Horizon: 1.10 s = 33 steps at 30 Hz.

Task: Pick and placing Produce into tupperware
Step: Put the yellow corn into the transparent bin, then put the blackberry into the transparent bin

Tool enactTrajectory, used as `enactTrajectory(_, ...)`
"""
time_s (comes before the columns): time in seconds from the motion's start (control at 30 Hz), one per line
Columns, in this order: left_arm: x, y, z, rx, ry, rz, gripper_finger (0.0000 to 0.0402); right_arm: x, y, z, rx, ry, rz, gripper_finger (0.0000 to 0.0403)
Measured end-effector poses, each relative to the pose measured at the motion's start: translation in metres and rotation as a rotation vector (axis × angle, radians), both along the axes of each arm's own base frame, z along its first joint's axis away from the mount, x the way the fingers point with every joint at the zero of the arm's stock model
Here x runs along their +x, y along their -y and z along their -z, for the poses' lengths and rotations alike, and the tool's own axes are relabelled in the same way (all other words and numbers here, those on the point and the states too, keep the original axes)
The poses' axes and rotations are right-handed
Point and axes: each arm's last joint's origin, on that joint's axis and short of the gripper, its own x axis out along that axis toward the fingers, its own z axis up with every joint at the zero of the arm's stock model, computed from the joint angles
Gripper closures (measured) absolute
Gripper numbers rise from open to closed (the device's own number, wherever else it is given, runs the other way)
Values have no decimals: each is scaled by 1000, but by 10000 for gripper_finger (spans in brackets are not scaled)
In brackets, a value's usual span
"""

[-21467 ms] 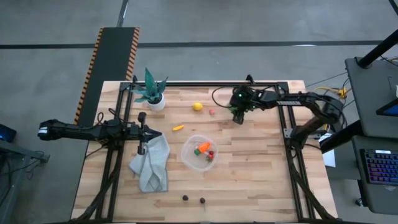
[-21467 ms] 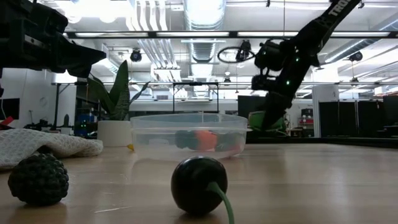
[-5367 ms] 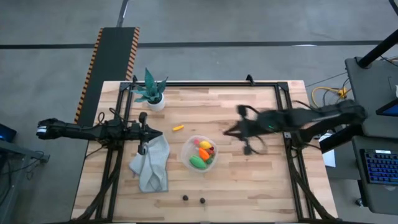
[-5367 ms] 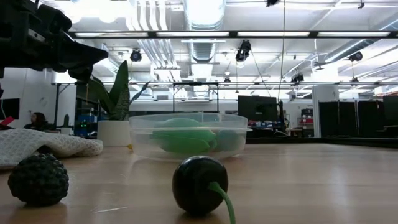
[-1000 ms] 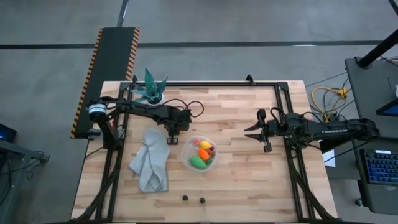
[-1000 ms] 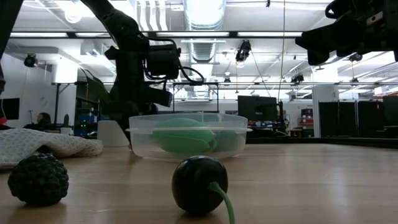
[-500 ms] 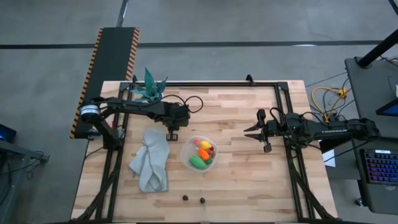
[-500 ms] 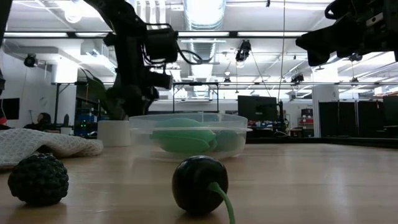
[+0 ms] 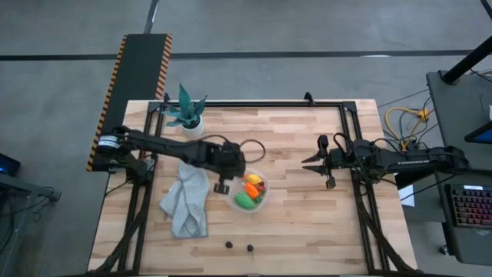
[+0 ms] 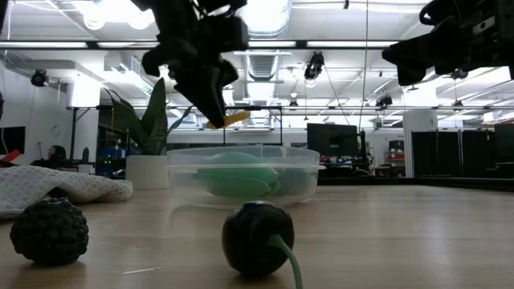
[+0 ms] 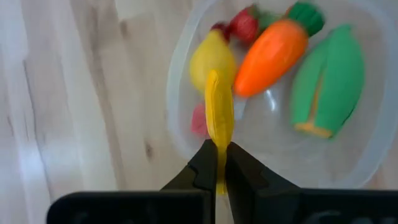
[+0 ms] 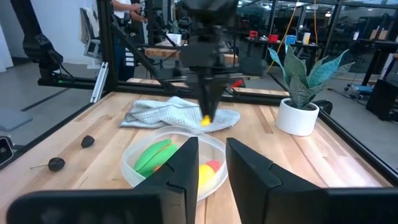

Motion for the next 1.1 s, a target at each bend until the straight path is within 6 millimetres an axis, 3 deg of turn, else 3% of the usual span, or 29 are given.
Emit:
enactTrajectory(0.17, 16, 13, 7, 14, -7, 38, 401, 0, 0, 0, 0, 0, 0, 332)
enactTrajectory(0.47, 31, 14, 35, 40, -90, 75, 401, 0, 0, 0, 0, 0, 0, 321)
enactTrajectory(0.63, 33, 14, 39, 40, -100, 76, 394, 0, 0, 0, 0, -1, 0, 326)
enactTrajectory(1.1, 30, 20, 21, 17, -87, 57, 241, 0, 0, 2, 1, -19, 0, 322)
